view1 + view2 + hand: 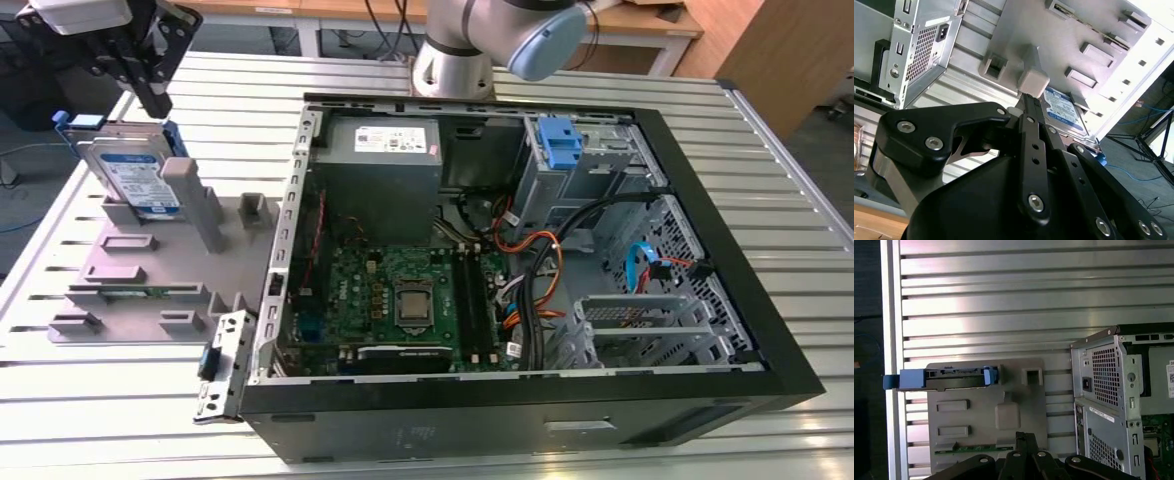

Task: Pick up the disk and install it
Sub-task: 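Reach for the disk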

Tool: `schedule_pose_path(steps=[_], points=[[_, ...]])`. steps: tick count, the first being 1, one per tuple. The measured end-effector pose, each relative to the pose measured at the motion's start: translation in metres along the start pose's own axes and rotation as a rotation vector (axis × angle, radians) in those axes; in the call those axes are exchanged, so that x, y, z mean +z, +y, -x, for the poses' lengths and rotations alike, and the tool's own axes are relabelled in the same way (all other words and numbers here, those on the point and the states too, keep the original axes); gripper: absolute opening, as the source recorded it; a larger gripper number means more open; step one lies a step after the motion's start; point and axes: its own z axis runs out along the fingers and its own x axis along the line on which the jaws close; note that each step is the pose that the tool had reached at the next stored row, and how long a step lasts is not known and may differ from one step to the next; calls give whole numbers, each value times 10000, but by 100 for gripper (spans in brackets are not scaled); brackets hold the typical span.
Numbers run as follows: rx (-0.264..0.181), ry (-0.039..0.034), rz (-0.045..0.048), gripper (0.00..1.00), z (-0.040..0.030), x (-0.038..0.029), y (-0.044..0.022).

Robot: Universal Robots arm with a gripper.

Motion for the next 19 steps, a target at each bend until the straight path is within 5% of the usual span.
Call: schedule_pose_path(steps=[19], points=[[0,0,0,11,-295,2,-22]])
